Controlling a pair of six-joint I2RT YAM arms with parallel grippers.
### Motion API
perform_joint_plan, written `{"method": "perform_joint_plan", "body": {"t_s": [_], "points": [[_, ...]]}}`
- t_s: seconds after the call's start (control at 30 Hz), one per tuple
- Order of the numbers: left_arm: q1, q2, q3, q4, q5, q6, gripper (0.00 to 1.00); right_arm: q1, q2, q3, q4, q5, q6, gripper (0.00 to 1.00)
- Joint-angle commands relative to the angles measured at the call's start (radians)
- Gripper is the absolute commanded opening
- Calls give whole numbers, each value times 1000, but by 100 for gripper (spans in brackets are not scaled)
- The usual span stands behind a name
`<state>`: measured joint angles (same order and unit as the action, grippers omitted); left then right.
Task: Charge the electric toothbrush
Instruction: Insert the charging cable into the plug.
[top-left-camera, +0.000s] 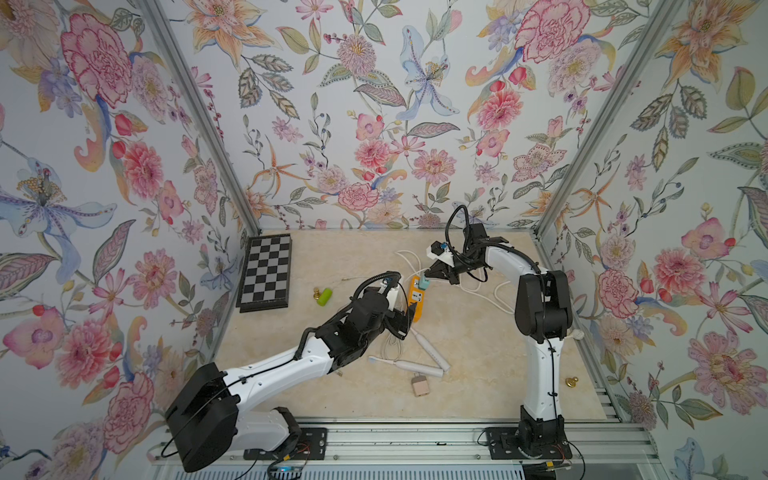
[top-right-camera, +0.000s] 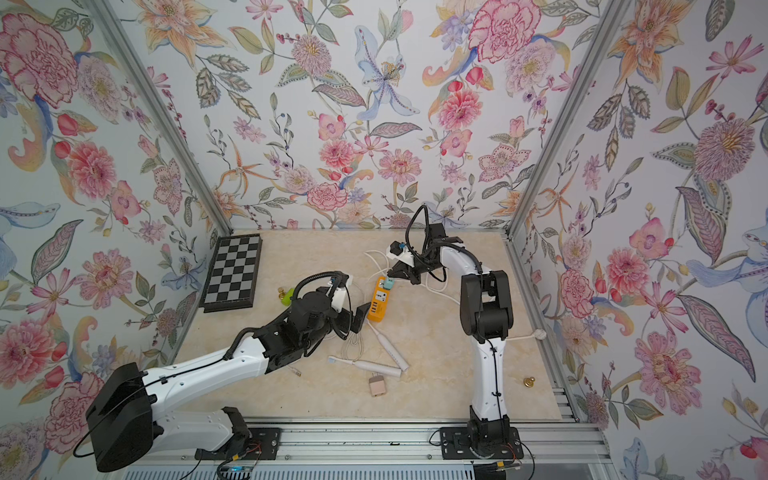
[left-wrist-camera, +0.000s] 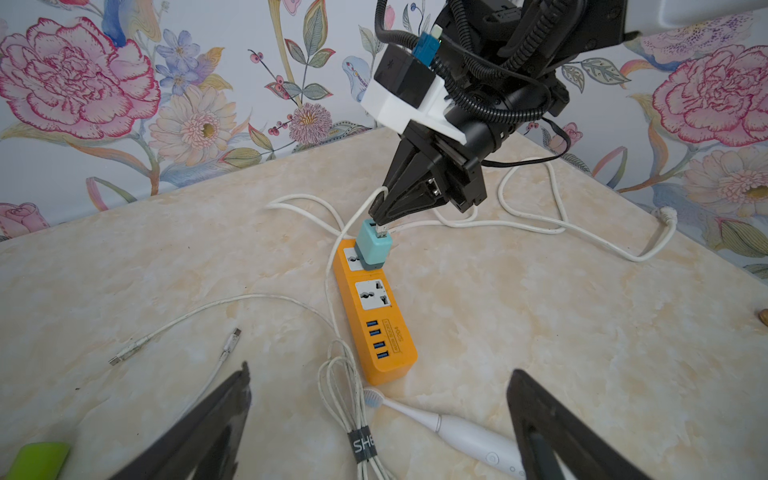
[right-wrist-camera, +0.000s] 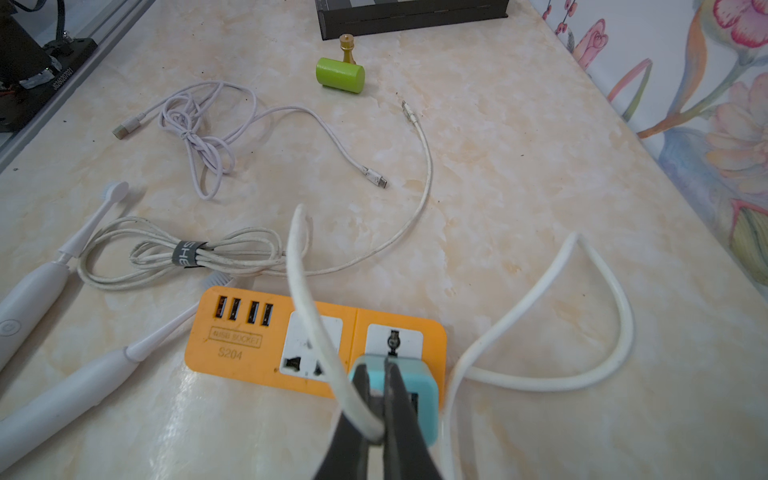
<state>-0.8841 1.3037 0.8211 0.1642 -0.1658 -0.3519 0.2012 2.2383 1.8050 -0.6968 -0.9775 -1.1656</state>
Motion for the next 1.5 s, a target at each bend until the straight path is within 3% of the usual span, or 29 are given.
{"method": "perform_joint_plan", "body": {"t_s": [0.0,0.17,0.3,0.43,0.53,0.83,1.13,1.47], "points": [[-11,8,32,-6,-17,12,97,-9,44,-31,-44,132,-9,13],[-9,4,32,-11,-17,10,97,9,53,-18,-45,156,-12,16],[-11,-7,24,-12,-24,11,97,18,64,-2,-46,177,-5,10],[-11,-11,21,-13,-28,12,97,26,44,-2,-44,171,-2,10],[-12,-12,18,-14,-33,11,97,35,-10,-30,-39,169,-15,14],[-9,-51,3,-6,-100,1,97,53,-114,-39,-14,211,111,24],[-9,-78,4,-40,-146,9,99,116,-61,32,-9,321,189,27],[-8,-84,-2,-40,-149,9,99,124,-32,99,-11,344,228,27]]}}
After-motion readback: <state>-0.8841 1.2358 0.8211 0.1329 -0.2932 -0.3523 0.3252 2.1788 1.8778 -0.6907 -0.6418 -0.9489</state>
